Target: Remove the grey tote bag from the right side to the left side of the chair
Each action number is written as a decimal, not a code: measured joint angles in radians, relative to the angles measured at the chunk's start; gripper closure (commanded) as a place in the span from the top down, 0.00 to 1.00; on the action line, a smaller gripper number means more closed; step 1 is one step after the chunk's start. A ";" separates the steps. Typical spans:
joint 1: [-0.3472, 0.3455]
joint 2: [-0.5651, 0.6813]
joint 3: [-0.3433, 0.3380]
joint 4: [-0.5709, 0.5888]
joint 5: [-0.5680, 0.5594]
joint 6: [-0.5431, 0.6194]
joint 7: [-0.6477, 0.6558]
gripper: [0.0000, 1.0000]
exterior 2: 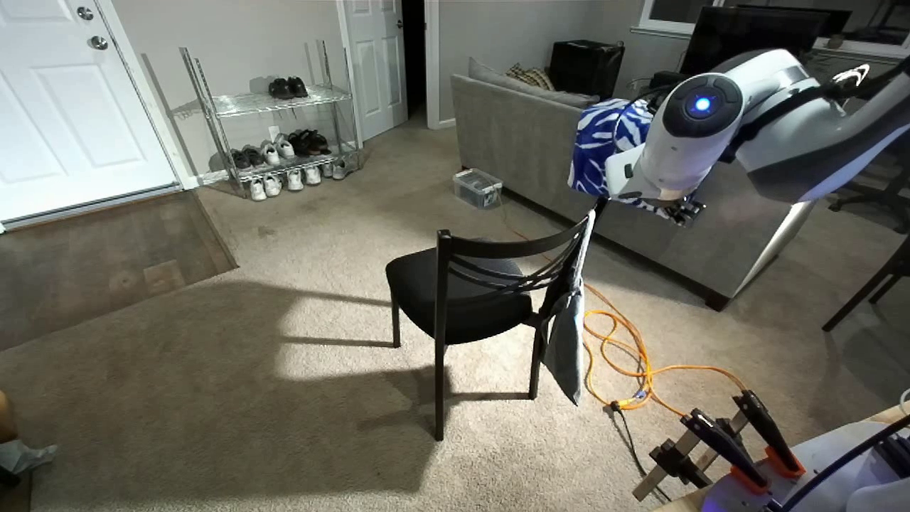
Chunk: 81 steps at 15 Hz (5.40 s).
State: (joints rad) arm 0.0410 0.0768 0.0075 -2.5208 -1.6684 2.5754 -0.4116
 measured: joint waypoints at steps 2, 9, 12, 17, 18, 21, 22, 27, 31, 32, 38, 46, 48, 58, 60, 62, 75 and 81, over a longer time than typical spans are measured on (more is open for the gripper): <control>0.000 0.003 0.001 -0.005 0.000 -0.004 -0.001 1.00; 0.000 0.004 0.002 0.002 0.000 -0.004 -0.001 1.00; 0.000 0.004 0.004 0.002 0.000 -0.010 -0.001 1.00; 0.031 0.107 0.049 0.019 -0.087 -0.173 0.043 1.00; 0.042 0.152 0.062 0.031 -0.099 -0.209 0.055 1.00; 0.082 0.307 0.092 0.085 -0.112 -0.329 0.073 1.00; 0.094 0.356 0.098 0.105 -0.112 -0.367 0.073 1.00; 0.144 0.577 0.109 0.218 -0.144 -0.529 0.073 1.00; 0.174 0.705 0.109 0.289 -0.231 -0.612 0.072 1.00; 0.180 0.727 0.109 0.300 -0.257 -0.624 0.071 1.00; 0.237 0.813 0.106 0.330 -0.383 -0.820 0.071 1.00; 0.278 0.855 0.104 0.332 -0.432 -1.007 0.071 1.00; 0.278 0.856 0.103 0.333 -0.432 -1.007 0.071 1.00; 0.276 0.879 0.105 0.344 -0.451 -1.007 0.071 1.00; 0.274 0.884 0.093 0.343 -0.474 -1.005 0.071 1.00; 0.274 0.885 0.073 0.339 -0.513 -1.005 0.067 1.00; 0.232 0.881 -0.045 0.352 -0.721 -1.005 0.066 1.00; 0.210 0.869 -0.053 0.362 -0.737 -1.007 0.069 1.00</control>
State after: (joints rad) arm 0.2509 0.9458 -0.0460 -2.1590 -2.4050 1.5682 -0.3430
